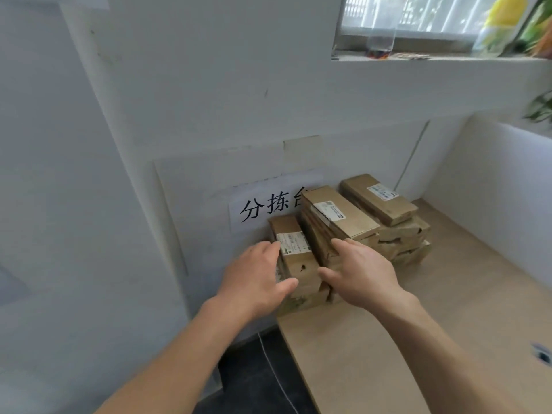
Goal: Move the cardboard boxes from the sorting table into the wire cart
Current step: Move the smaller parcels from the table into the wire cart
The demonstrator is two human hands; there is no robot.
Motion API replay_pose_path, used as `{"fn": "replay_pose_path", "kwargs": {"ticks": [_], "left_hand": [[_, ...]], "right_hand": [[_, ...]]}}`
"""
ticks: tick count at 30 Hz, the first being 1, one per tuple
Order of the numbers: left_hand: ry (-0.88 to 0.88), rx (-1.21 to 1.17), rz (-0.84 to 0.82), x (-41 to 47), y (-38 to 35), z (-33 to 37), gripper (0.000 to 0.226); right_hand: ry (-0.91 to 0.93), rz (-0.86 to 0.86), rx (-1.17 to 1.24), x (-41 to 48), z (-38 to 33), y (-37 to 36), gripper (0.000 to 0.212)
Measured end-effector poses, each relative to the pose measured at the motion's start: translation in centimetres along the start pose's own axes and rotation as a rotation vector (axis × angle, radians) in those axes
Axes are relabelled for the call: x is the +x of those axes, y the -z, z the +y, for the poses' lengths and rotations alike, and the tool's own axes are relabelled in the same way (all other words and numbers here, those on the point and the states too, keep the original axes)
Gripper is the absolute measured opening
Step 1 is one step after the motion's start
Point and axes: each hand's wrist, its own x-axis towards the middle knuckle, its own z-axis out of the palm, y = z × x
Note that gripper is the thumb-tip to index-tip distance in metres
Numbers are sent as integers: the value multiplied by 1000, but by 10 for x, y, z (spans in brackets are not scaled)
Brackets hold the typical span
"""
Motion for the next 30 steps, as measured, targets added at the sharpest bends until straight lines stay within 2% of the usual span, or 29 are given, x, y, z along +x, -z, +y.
{"fn": "replay_pose_path", "kwargs": {"ticks": [3,7,14,25,30], "left_hand": [[-37,-32,-5,21,-5,1,81],[-76,-82,-28,44,-14,11,78],[-67,-134,-55,85,-24,38,57],[49,-170,-91,127,-48,63,54],[108,-258,-126,135,-55,66,40]], "right_hand": [[-78,26,26,10,9,2,47],[-181,32,25,21,26,2,56],[-276,41,56,49,61,1,72],[-206,-24,118,103,86,-16,93],[-183,-41,152,113,89,-26,97]]}}
